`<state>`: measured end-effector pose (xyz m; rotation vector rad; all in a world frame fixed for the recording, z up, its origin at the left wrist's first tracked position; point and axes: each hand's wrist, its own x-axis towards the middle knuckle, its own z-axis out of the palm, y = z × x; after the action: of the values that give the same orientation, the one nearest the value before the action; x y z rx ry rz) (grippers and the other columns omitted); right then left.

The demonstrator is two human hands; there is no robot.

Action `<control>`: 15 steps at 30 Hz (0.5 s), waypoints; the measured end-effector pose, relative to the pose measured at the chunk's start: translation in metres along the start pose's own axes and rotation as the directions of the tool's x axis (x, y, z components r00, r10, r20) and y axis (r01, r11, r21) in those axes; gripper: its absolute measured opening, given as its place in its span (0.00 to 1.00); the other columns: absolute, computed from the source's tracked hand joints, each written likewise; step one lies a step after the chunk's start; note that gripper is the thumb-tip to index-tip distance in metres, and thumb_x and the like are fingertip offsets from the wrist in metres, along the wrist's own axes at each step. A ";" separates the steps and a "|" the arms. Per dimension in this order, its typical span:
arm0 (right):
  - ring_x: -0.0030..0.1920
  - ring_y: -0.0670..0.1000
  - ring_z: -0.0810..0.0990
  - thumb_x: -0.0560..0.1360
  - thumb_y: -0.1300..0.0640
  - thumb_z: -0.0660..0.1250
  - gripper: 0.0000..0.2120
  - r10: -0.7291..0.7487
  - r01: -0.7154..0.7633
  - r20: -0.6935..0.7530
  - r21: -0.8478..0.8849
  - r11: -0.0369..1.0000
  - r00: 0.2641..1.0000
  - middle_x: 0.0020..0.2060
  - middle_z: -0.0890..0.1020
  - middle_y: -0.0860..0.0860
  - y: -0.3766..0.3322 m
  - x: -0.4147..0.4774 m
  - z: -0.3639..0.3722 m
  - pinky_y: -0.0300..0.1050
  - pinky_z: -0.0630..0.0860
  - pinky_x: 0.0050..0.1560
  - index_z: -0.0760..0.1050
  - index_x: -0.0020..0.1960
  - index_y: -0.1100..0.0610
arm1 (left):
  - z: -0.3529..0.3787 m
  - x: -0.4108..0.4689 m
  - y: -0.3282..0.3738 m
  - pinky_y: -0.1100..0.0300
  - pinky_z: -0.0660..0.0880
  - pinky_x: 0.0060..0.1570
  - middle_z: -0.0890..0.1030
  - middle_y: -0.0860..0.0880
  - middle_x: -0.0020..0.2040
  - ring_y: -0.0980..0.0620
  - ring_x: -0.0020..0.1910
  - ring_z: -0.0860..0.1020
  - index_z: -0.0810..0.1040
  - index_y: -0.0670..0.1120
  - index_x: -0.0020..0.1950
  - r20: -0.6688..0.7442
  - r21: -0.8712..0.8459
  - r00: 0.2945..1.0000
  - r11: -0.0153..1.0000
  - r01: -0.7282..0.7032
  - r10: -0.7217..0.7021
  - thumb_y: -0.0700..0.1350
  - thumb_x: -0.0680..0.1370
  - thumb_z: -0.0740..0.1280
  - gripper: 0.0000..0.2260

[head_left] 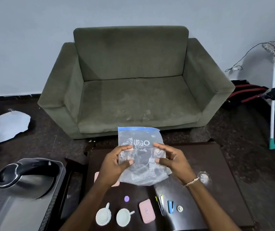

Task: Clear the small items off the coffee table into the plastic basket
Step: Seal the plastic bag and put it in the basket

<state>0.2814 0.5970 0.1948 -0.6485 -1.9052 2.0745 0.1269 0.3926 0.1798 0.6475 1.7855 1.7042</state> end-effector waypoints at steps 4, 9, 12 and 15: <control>0.55 0.45 0.83 0.69 0.73 0.76 0.25 0.032 -0.039 -0.095 -0.074 0.997 0.995 0.57 0.85 0.47 0.004 0.004 0.002 0.35 0.78 0.52 0.82 0.60 0.52 | 0.001 0.000 -0.004 0.60 0.77 0.58 0.86 0.45 0.54 0.54 0.52 0.83 0.80 0.53 0.67 -0.043 0.046 0.999 0.999 0.030 -0.028 0.31 0.71 0.76 0.28; 0.49 0.41 0.83 0.68 0.65 0.79 0.15 -0.011 -0.070 -0.193 -0.410 0.909 0.981 0.49 0.85 0.44 0.008 0.003 0.004 0.32 0.75 0.50 0.84 0.50 0.50 | 0.004 -0.002 -0.009 0.65 0.79 0.54 0.85 0.55 0.54 0.55 0.52 0.84 0.81 0.65 0.56 -0.222 0.189 0.975 0.981 0.032 0.011 0.32 0.70 0.78 0.29; 0.43 0.39 0.81 0.67 0.63 0.79 0.10 -0.037 -0.082 -0.224 -0.500 0.862 0.974 0.43 0.85 0.43 0.008 -0.002 0.007 0.33 0.74 0.45 0.84 0.44 0.50 | 0.004 -0.001 -0.011 0.54 0.81 0.51 0.83 0.53 0.47 0.49 0.47 0.84 0.84 0.63 0.47 -0.243 0.263 0.969 0.965 0.012 0.054 0.35 0.71 0.78 0.21; 0.42 0.43 0.82 0.68 0.65 0.78 0.09 -0.007 -0.095 -0.241 -0.410 0.907 0.970 0.43 0.86 0.48 0.002 -0.007 0.006 0.39 0.77 0.46 0.84 0.45 0.53 | 0.004 -0.002 -0.006 0.56 0.79 0.48 0.80 0.52 0.44 0.49 0.45 0.82 0.85 0.54 0.46 -0.196 0.242 0.978 0.970 -0.016 0.065 0.38 0.72 0.76 0.10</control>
<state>0.2843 0.5882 0.1940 -0.9916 -2.2199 1.5236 0.1318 0.3937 0.1739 0.6323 2.1590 1.6454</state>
